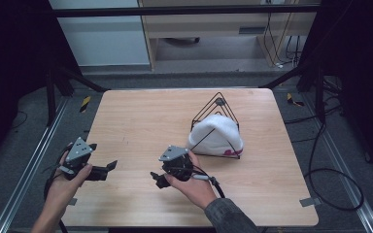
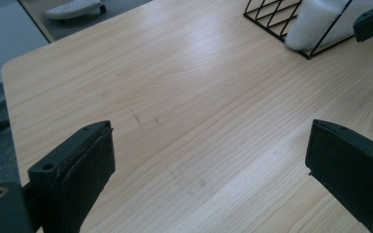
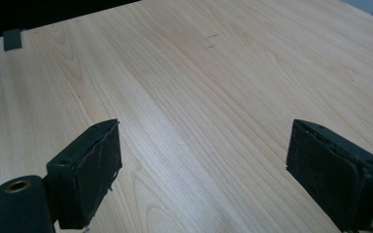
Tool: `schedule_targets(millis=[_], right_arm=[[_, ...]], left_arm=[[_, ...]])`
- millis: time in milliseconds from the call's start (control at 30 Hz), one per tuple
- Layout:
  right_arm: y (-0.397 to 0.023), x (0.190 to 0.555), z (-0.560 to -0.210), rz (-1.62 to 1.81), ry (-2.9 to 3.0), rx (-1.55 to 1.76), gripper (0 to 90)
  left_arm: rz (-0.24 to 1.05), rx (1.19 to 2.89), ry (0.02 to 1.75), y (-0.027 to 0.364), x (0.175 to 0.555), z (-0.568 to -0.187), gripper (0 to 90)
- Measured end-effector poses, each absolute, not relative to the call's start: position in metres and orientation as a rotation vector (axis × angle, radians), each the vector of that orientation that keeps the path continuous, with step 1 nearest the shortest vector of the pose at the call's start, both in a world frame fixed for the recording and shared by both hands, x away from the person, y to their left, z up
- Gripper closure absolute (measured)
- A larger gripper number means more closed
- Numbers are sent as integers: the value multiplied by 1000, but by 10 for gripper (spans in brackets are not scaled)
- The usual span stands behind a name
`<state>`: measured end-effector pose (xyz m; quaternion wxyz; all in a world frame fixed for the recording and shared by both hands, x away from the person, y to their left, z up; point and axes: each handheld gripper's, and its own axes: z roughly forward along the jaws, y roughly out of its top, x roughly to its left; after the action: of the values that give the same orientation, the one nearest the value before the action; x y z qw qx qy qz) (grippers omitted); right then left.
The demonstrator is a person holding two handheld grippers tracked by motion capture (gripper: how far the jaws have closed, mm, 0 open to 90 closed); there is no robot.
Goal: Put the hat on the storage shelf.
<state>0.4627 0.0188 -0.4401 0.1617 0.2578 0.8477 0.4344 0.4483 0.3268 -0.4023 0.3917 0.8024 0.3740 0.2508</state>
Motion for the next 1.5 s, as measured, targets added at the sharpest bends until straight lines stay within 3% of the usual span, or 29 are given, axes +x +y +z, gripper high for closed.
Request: schedule_targets(millis=[367, 700, 1500], right_arm=[[47, 478, -457, 1187, 2463, 764, 130], [70, 493, -482, 1170, 2489, 864, 138], [76, 506, -509, 1100, 2448, 971, 131]], left_arm=[[643, 2054, 1038, 344, 452, -428, 36], [570, 2058, 1112, 349, 467, -459, 41], [491, 2114, 1150, 325, 494, -504, 50]])
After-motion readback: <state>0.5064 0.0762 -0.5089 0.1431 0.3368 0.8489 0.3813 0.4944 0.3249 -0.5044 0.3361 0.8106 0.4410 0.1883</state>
